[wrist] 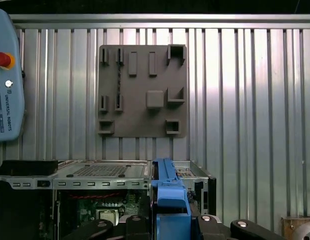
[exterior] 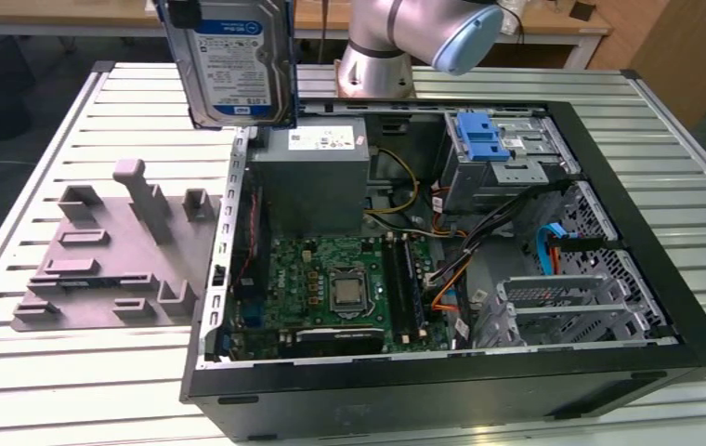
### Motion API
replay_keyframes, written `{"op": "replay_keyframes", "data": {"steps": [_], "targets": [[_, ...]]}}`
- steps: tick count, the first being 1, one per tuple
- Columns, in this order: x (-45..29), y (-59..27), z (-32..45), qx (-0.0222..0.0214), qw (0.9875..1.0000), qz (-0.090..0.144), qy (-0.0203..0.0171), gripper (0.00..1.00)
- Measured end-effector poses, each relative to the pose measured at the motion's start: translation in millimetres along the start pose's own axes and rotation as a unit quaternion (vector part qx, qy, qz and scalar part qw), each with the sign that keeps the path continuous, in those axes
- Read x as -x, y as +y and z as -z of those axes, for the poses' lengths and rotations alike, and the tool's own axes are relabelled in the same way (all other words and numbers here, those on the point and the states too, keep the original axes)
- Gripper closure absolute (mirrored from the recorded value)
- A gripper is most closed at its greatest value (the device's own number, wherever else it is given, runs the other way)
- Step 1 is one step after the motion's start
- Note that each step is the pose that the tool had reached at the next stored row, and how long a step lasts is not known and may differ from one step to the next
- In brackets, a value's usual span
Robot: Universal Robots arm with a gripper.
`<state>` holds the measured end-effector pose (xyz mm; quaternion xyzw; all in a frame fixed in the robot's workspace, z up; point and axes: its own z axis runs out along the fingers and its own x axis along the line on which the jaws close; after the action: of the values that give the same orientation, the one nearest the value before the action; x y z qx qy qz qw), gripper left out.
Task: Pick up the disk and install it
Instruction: 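Pick up the disk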
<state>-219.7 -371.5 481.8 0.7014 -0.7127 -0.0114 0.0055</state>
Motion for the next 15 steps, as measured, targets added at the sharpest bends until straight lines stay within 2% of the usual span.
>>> {"op": "replay_keyframes", "data": {"steps": [4, 6, 9, 15], "targets": [[0.3, -15.5, 0.3, 0.0000, 1.0000, 0.000, 0.0000, 0.64], [0.3, -20.4, 0.4, 0.0000, 1.0000, 0.000, 0.0000, 0.64], [-1.8, -24.0, 0.4, 0.0000, 1.0000, 0.000, 0.0000, 0.64], [-14.7, -29.5, -0.2, -0.0001, 1.0000, 0.000, -0.0001, 0.64]]}}
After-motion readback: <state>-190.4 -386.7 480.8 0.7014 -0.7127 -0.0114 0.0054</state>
